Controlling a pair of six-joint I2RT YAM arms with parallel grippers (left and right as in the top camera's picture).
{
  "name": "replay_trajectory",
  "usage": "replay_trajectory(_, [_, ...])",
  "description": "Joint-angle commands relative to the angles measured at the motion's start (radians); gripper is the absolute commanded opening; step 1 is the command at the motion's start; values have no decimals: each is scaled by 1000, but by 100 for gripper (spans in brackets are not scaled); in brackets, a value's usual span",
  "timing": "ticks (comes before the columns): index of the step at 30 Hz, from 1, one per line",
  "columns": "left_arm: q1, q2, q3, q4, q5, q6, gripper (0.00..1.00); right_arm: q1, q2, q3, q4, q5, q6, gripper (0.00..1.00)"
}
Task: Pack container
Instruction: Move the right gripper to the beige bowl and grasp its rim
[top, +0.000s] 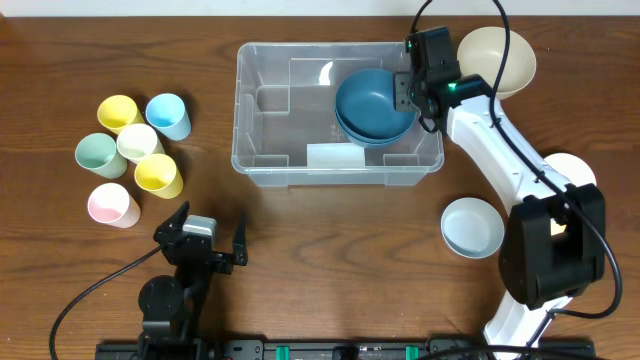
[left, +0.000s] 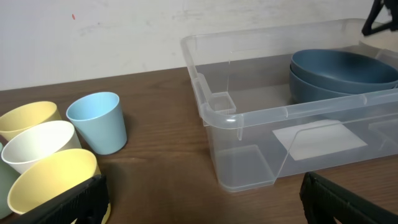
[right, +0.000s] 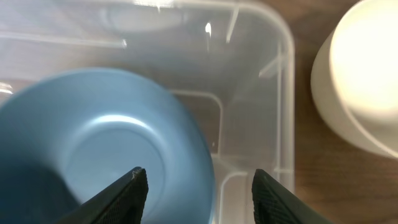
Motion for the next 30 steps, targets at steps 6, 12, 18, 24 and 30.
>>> replay_trajectory(6, [5, -5, -17, -28, 11, 6, 98, -97, -179, 135, 6, 92, 3, 58])
replay_trajectory(12, [5, -5, -17, -28, 11, 6, 98, -281, -137, 131, -6, 90, 53, 55])
replay_trajectory(18, [5, -5, -17, -28, 11, 6, 98, -424, 6, 131, -5, -6, 121, 51])
replay_trajectory(24, [5, -5, -17, -28, 11, 6, 98, -472, 171, 131, 20, -100, 155, 47])
replay_trajectory(30, [5, -5, -17, -28, 11, 6, 98, -473, 230, 131, 33, -99, 174, 44])
